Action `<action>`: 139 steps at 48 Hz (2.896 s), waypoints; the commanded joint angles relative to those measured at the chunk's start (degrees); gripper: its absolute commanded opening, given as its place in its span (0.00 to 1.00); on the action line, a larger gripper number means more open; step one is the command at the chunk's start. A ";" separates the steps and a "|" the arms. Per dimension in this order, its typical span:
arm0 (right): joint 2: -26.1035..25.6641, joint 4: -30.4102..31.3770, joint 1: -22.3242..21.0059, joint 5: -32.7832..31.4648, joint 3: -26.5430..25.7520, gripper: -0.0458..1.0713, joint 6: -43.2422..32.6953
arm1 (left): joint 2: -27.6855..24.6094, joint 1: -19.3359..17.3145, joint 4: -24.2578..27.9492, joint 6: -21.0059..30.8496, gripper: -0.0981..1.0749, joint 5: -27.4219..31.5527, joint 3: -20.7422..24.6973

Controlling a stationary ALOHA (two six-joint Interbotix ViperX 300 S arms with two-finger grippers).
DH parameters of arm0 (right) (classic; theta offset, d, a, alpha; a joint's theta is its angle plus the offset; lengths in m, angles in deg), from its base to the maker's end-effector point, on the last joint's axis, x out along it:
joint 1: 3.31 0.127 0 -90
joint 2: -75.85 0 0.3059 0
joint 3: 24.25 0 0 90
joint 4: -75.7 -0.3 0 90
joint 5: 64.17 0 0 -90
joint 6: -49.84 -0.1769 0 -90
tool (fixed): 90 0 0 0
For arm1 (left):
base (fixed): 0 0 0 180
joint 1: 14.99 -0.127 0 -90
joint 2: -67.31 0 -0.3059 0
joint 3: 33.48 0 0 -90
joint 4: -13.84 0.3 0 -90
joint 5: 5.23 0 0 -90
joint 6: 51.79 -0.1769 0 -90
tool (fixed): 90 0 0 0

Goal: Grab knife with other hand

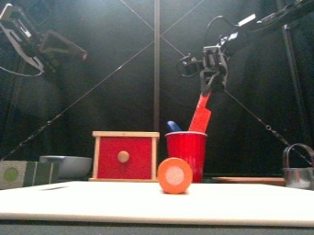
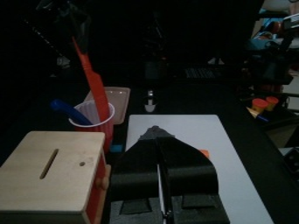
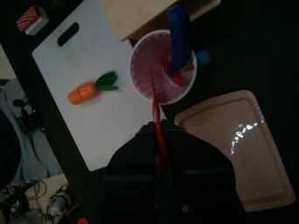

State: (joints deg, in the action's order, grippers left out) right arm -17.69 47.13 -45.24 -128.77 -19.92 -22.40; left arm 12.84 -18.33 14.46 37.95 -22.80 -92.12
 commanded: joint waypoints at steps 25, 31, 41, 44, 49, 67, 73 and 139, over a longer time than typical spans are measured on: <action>-23.82 7.73 34.80 64.69 33.49 0.23 0.79 | -3.60 -1.41 -0.09 0.26 0.33 -0.62 4.04; -19.25 16.35 41.48 79.80 37.62 0.23 0.79 | -8.70 -0.88 -0.79 0.26 0.49 -2.46 7.12; -10.99 17.31 42.80 87.19 36.83 0.23 0.62 | -19.95 1.41 -0.70 -0.18 0.82 -8.26 9.23; -10.02 17.31 42.80 87.19 36.04 0.23 0.62 | -21.97 2.02 -0.79 -0.18 0.87 -10.20 9.58; -9.49 17.05 42.71 87.19 35.86 0.23 0.44 | -23.29 2.99 -0.79 -0.18 0.87 -13.18 9.93; -9.32 16.79 42.45 87.10 35.24 0.23 0.35 | -29.27 2.29 -0.35 -3.78 0.64 -14.24 13.01; -9.40 15.29 42.54 87.19 35.07 0.23 0.35 | -29.97 2.72 -0.35 -8.35 0.49 -13.80 12.74; 2.55 -3.87 57.39 70.66 40.69 0.23 0.44 | -51.50 15.91 -8.88 -10.63 0.41 -6.33 21.53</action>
State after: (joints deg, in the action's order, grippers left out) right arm -14.70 43.18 11.28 -57.49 20.86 -22.14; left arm -38.75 -2.24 5.41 27.67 -29.13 -71.29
